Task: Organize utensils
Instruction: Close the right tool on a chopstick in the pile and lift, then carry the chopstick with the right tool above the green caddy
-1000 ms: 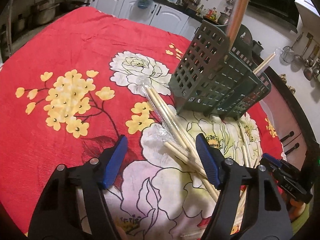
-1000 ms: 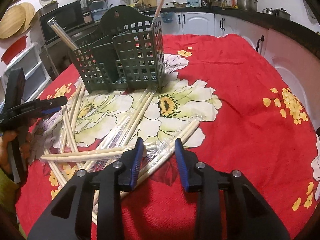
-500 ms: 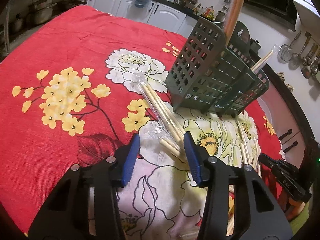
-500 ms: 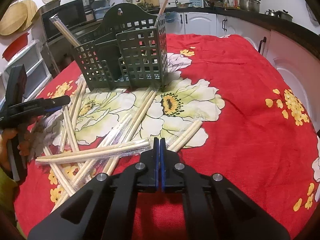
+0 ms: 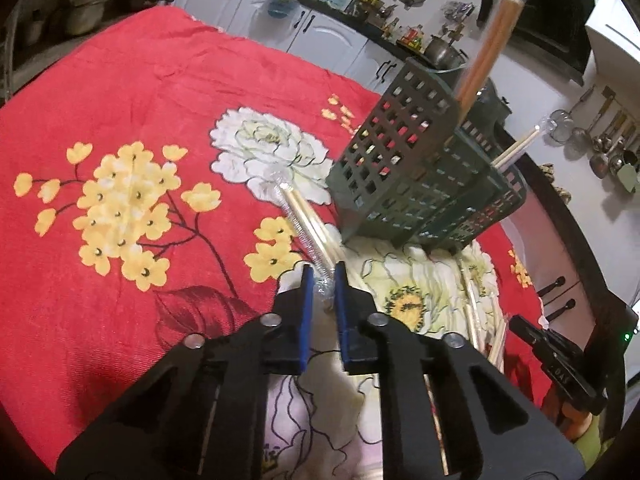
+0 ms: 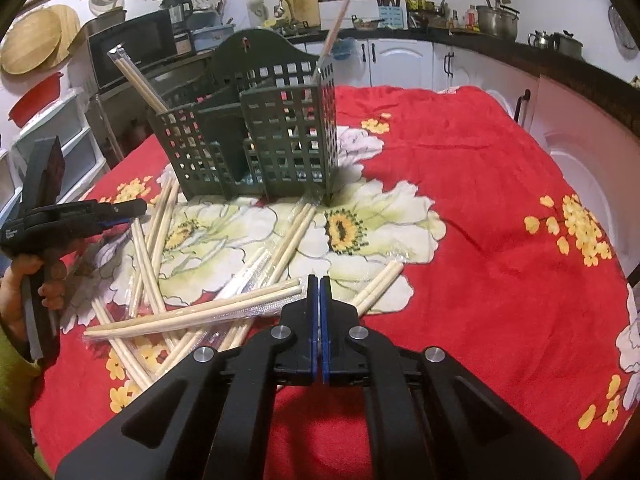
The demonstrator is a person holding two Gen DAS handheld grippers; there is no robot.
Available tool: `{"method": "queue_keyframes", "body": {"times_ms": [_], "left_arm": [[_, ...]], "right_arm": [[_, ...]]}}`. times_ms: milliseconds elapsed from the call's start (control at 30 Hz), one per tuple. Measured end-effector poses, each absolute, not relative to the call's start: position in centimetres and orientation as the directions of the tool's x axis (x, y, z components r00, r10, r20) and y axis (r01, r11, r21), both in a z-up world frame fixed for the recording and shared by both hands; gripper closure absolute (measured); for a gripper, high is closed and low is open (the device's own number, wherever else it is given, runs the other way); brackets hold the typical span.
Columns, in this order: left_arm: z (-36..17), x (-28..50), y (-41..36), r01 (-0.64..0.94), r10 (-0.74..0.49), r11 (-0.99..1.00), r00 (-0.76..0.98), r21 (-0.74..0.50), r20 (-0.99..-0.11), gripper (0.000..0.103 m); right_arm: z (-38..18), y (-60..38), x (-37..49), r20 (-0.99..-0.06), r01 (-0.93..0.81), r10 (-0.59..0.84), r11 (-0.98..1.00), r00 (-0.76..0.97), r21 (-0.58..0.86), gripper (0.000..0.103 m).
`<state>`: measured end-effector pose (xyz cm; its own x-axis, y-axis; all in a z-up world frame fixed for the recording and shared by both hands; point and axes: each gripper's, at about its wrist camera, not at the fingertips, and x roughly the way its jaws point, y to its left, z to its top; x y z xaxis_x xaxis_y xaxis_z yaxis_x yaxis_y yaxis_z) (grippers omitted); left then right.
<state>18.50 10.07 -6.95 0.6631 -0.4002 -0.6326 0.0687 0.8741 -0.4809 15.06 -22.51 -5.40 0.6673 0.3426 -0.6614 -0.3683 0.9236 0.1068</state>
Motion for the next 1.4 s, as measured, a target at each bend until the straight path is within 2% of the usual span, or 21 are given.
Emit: {"method": "queue_keyframes", "body": {"times_ms": [800,1400], "left_arm": [[4.6,15.6,6.2,0.275,-0.438,0.878,0.790,-0.391,-0.429,0.099],[10.1,15.2,4.3,0.358,-0.466,0.870,0.821,-0.338,-0.331,0.100]], "right_arm": [[4.4,-20.6,12.6,-0.410,-0.432,0.379,0.901,0.829,-0.041,0.102],[9.4,-20.4,12.0,-0.296,-0.435,0.387,0.893,0.873,-0.113,0.102]]}}
